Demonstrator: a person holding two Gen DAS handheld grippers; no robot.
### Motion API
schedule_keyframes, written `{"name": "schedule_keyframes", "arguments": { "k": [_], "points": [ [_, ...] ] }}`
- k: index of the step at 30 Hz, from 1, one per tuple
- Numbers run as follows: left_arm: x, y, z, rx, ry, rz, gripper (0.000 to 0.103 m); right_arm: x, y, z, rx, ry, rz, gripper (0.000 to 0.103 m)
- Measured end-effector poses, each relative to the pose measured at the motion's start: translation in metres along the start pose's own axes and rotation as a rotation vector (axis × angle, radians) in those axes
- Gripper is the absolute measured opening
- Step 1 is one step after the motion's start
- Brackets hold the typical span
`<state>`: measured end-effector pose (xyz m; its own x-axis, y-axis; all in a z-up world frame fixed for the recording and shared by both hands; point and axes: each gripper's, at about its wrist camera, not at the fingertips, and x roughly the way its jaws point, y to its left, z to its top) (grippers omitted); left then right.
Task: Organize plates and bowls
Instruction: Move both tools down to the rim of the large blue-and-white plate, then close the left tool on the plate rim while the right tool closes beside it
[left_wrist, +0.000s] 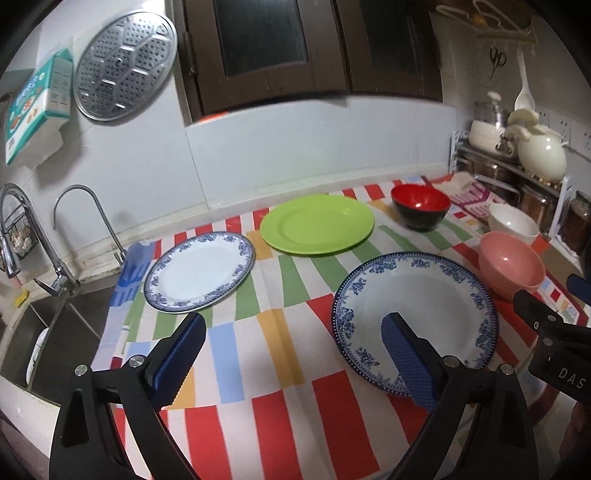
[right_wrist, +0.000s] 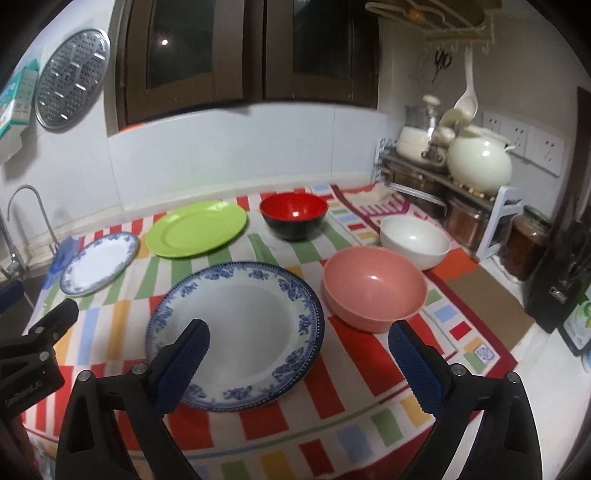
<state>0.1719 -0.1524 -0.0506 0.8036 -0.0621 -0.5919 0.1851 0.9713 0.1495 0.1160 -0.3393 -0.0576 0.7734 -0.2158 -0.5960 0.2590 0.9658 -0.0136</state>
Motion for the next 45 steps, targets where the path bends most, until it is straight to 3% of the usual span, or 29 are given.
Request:
{"name": "schedule_keyframes", "arguments": {
  "k": [14,24,39,43,45],
  "points": [
    [0.086,-0.02,-0.004,0.018,0.156,-0.052,0.083,0.09,-0.008,-0.013,0.036,0.178,0.007,0.075],
    [0.128,-0.027,-0.011,-0.003,0.236,-0.104,0.068,0.117,-0.004,-0.014,-0.006,0.196,-0.041,0.065],
    [0.152,-0.034,-0.009,-0.041,0.303,-0.185,0.05,0.136,-0.007,-0.009,0.0,0.236,-0.019,0.045],
    [0.152,-0.037,-0.007,-0.04,0.308,-0.216,0.037,0.137,-0.007,-0.007,0.004,0.244,-0.027,0.039],
    [0.152,-0.039,-0.006,-0.033,0.307,-0.206,0.037,0.138,-0.007,-0.006,0.01,0.249,-0.024,0.038]
  ]
}}
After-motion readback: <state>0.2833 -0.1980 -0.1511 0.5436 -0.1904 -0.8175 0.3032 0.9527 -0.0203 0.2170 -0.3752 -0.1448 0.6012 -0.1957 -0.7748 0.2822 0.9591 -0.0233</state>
